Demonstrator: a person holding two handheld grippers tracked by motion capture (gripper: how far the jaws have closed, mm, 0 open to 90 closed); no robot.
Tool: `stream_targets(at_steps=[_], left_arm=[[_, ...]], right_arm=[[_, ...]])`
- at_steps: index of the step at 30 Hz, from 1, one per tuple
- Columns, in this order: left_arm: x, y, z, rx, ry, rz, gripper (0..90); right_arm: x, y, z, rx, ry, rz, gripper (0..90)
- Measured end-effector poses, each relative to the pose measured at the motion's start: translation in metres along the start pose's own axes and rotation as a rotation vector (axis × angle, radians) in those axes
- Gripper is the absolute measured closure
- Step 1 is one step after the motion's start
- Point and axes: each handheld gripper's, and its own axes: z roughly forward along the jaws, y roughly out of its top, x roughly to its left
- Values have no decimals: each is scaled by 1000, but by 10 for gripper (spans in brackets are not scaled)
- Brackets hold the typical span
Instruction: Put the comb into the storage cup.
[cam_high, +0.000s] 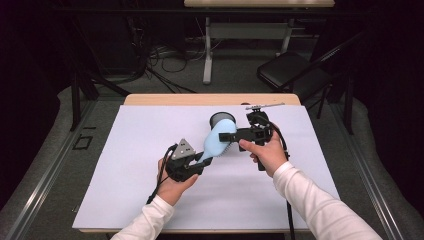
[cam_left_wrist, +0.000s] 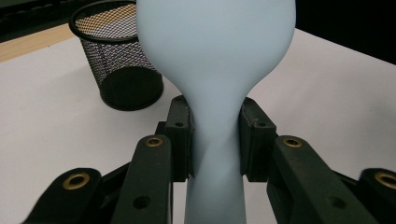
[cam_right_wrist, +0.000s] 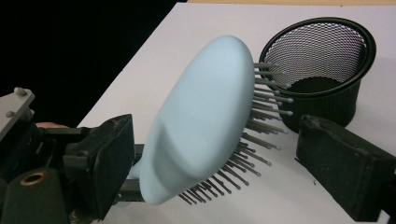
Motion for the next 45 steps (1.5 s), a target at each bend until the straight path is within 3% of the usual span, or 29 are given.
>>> stream_targets(at_steps=[27, 45], left_arm=[[-3, -2, 3, 4, -5, 1, 694], [-4, -3, 3, 3, -4, 1, 694]], right_arm=[[-5, 5, 10, -6, 61, 81, 240], [-6, 5, 14, -14, 52, 103, 263]])
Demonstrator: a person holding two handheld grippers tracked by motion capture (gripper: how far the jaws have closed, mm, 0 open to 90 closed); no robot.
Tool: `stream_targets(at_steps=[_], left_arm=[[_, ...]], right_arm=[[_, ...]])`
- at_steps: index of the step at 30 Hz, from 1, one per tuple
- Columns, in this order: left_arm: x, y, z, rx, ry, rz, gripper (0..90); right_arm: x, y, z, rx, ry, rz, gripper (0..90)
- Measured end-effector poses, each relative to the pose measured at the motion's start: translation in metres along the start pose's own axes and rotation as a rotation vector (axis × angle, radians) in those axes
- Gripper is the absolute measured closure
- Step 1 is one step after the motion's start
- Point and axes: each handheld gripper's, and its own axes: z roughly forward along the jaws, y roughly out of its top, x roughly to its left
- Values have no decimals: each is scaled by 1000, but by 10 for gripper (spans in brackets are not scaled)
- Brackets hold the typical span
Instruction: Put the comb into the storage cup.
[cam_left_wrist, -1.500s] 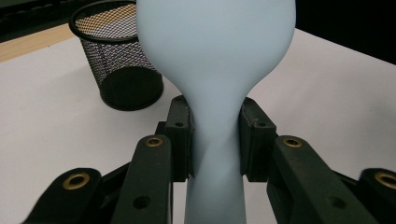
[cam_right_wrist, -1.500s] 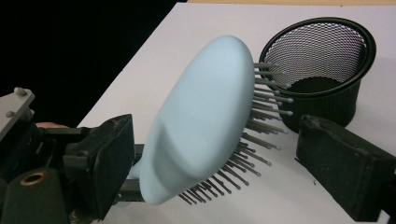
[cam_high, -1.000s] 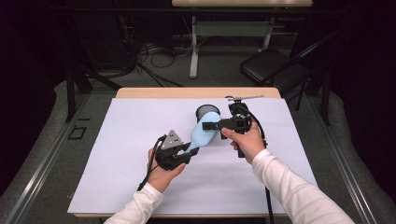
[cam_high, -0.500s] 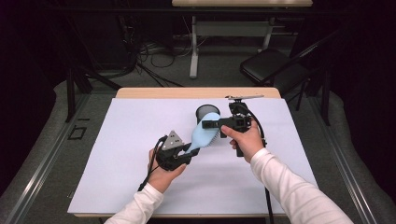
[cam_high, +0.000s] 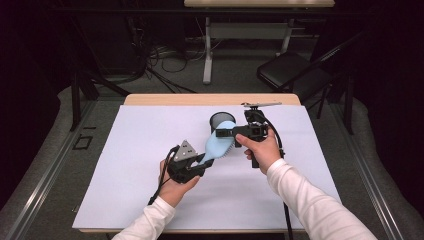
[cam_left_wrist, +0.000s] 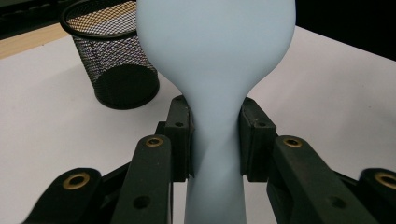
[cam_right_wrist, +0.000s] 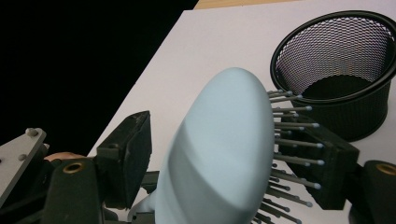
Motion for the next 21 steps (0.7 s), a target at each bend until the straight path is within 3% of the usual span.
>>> stream_targets(at_steps=[21], left_arm=[[0, -1, 0, -3, 2, -2, 694]], right_arm=[[-7, -3, 2, 22, 47, 100, 322]])
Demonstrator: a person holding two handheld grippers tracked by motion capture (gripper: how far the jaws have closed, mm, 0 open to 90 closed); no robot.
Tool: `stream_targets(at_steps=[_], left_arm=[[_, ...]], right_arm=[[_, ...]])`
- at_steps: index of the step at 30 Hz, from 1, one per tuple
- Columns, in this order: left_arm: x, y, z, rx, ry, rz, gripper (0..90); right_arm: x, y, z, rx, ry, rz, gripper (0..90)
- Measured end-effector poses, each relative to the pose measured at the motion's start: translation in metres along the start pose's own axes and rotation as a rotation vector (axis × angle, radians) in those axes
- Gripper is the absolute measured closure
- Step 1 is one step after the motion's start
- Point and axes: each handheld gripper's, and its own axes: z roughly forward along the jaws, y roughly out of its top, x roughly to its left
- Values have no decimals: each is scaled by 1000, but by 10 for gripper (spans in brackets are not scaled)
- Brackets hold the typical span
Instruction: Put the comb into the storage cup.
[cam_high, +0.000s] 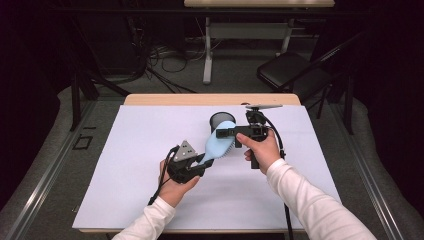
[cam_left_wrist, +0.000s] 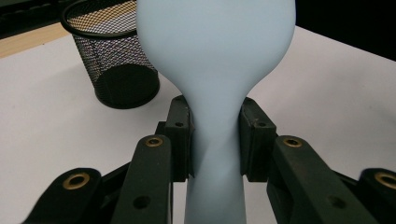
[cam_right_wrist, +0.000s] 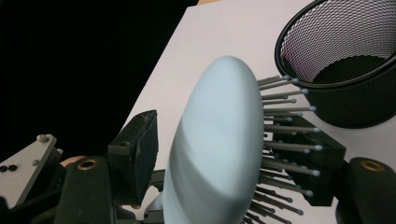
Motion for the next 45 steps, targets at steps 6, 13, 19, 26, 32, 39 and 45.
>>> stream_targets(at_steps=[6, 13, 19, 26, 32, 39, 45], left_arm=[[0, 0, 0, -1, 0, 0, 693], [0, 0, -1, -2, -1, 1, 694], [0, 0, -1, -3, -2, 0, 694], [0, -1, 0, -2, -2, -2, 693], [0, 0, -1, -5, -5, 6, 693], [0, 0, -1, -5, -5, 3, 693], [0, -1, -1, -9, -7, -2, 694]], right_arm=[[0, -2, 3, 11, 3, 4, 345], [-2, -1, 3, 11, 13, 29, 379], [-4, -1, 3, 5, 30, 62, 387], [-6, -1, 4, 4, 43, 86, 390], [-7, -1, 5, 6, 55, 102, 393], [-7, -2, 8, 7, 57, 109, 411], [-8, -2, 8, -1, 58, 110, 430]])
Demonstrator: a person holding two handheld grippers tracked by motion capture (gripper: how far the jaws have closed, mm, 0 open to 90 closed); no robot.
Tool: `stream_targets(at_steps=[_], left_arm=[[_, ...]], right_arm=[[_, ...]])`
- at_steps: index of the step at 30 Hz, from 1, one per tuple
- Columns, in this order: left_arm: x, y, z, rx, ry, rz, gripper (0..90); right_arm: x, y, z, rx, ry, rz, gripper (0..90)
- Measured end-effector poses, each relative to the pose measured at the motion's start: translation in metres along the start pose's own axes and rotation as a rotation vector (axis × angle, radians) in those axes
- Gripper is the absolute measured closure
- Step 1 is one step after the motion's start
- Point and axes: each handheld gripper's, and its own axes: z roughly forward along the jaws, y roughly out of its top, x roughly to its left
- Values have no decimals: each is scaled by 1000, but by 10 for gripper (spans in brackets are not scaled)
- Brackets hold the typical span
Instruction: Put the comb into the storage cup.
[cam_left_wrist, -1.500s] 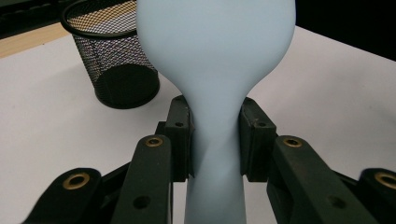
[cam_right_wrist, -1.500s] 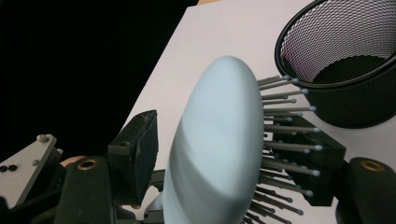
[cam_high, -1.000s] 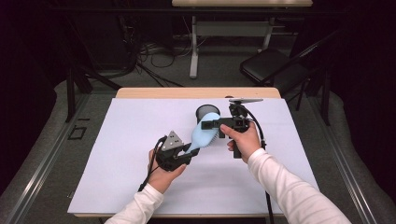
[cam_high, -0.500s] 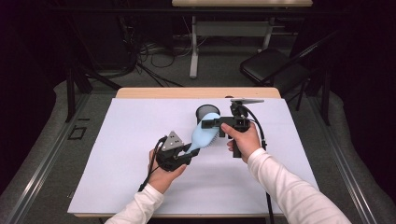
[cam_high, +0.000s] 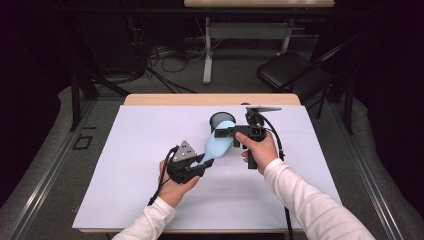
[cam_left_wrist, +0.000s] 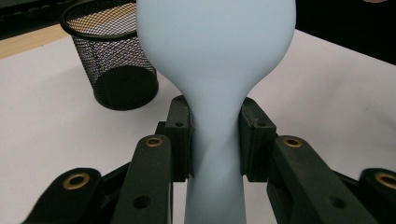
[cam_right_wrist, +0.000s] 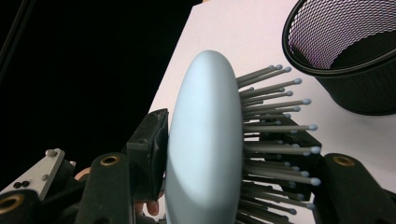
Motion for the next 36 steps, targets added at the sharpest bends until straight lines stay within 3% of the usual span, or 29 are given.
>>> stream_targets(at_steps=[36], left_arm=[[0, -4, 4, 3, -8, -14, 684]], right_arm=[[0, -2, 0, 3, 4, 69, 467]])
